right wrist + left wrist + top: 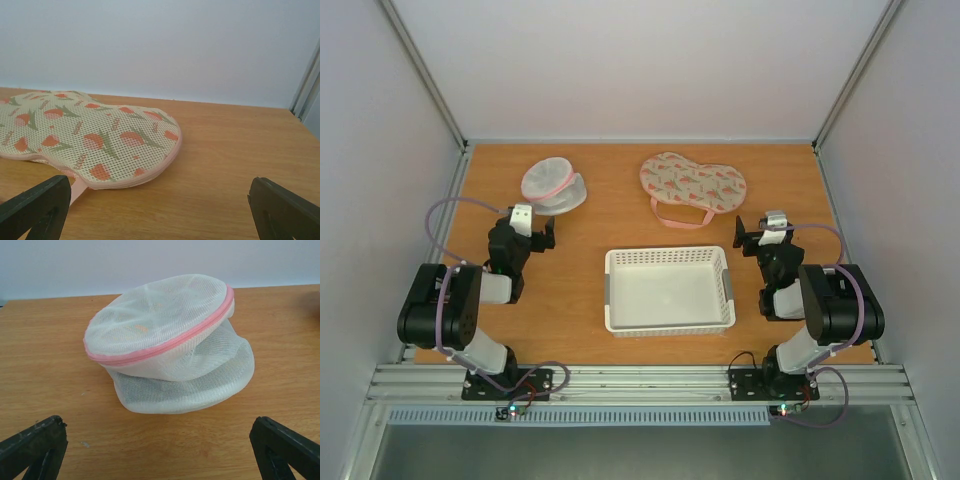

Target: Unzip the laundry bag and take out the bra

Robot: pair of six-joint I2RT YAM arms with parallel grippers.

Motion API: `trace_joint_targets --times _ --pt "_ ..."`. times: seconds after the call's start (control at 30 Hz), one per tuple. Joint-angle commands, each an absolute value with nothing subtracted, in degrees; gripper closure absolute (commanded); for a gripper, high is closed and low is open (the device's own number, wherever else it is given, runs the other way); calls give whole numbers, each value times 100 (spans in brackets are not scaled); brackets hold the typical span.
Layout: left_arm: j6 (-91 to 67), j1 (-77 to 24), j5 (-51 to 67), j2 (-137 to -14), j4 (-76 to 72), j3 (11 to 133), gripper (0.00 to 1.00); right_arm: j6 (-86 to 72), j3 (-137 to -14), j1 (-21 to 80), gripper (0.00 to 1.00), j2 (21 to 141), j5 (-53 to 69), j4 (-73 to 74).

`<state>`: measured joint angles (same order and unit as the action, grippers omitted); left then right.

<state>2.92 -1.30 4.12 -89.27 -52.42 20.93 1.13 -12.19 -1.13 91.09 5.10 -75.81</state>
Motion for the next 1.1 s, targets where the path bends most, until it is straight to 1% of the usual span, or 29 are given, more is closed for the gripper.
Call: trace_joint_targets --times 0.0,0.1,0.17,0.23,0.3,0.4,0.43,0.5,0.53,0.6,0.67,0.73,0.9,1.07 --pt "244 -103 288 -8965 -5408 2215 1 176 -1292 -96 2 9109 426 -7832" --pt "245 -105 286 -8969 -5407 2206 1 87 -1364 -103 2 9024 231 -7712" --pt "246 -105 282 -8970 -5414 2206 1 12 -1628 -111 2 8729 25 -7084" --pt "236 -105 303 -8967 -5414 2206 1 -218 -2240 -116 1 8441 -394 -5529" --pt "260 -105 367 -8827 -5220 2261 1 -405 -2998 -143 1 8331 -717 -4273" --pt "231 -105 251 -8582 -3630 2967 1 -769 -4079 -244 1 8399 -830 -2781" --pt "198 -105 165 -8590 -2890 3378 1 -924 -4343 -279 2 8480 -793 -2476" --pt "265 -97 457 -8594 -1492 4281 1 -1224 -4837 -315 2 8684 -634 -1933" --pt "580 -99 528 -8559 -1064 4523 1 -1329 -5071 -316 2 8816 -571 -1697" --pt "864 -72 291 -8394 -648 4816 1 -1479 -5470 -316 4 9119 -393 -1331" --pt "1147 -70 -31 -8385 148 5279 1 -1650 -5781 -316 5 9427 -302 -1047" --pt "1338 179 -273 -8383 808 5665 1 -1843 -6108 -332 5 9800 -176 -805" --pt "1915 229 -391 -8295 2511 6524 1 -2231 -6782 -352 10 10641 807 -538" --pt "2436 230 -321 -8120 3911 7372 1 -2604 -7203 -352 9 11252 1064 -467"
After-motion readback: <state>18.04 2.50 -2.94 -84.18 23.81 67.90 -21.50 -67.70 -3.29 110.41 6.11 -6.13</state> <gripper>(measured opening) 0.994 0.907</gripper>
